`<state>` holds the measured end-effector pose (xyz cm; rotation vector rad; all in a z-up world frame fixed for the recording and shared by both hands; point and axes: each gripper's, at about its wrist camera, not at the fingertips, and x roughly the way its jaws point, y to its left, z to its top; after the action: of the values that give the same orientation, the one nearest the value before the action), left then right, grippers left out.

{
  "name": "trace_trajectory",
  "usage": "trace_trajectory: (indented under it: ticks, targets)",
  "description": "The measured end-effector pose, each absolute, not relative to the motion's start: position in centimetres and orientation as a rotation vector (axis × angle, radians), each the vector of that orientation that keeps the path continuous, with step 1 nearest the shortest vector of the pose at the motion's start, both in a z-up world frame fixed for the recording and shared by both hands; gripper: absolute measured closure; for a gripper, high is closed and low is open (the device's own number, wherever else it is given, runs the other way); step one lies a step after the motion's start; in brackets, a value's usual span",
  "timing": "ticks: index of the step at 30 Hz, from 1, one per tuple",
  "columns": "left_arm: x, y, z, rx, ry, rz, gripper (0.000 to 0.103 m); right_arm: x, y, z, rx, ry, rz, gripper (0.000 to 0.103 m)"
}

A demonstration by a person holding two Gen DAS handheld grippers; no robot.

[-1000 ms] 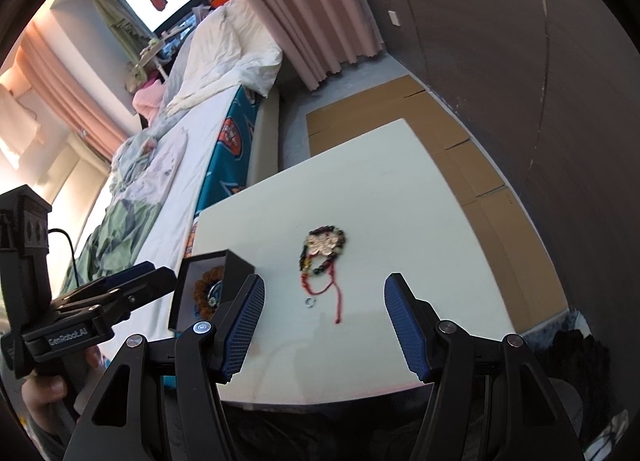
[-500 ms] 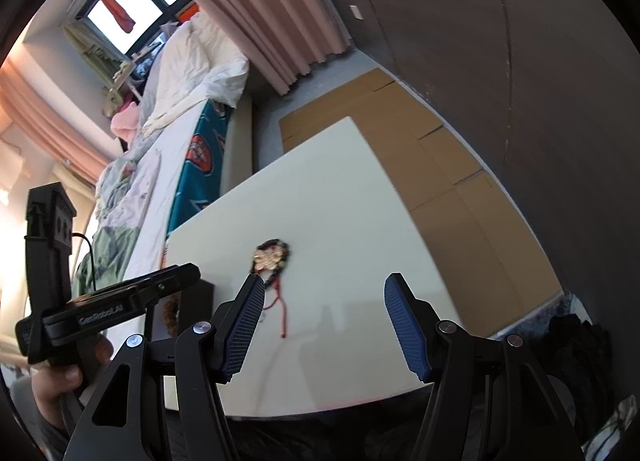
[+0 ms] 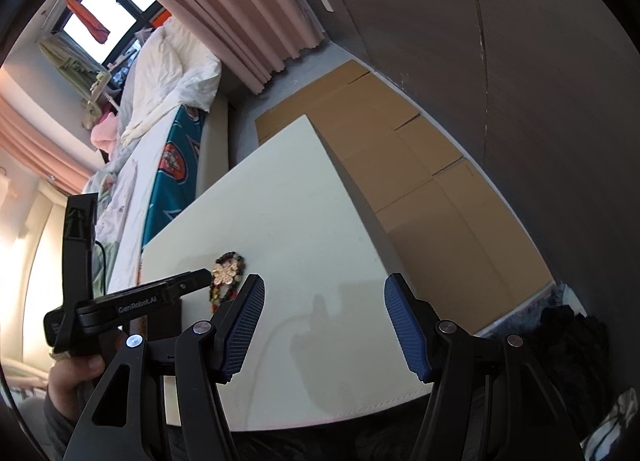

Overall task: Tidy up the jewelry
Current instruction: 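Move the left tool to the gold butterfly charm and grasp it, then carry butterfly charm over box with left tool while right tool grasps black-green bead bracelet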

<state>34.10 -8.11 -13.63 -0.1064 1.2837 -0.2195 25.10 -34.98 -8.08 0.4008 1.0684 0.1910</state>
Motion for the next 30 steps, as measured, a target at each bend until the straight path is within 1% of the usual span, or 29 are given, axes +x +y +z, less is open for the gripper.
trace_trajectory:
  ticks: [13,24,30]
  targets:
    - [36.4,-8.0,-16.5,-0.103,1.337,-0.173,0.066,26.8,-35.0,-10.7,0.403,1.116,0.179,0.041]
    - [36.1,-8.7,-16.1,-0.084,1.317,-0.162,0.068,26.6,-34.5,-10.8,0.399,1.127,0.190,0.041]
    - [34.9,-7.9,-14.0,-0.088,1.278,-0.182,0.068,26.6,-33.2,-10.4,0.385,1.128,0.215,0.041]
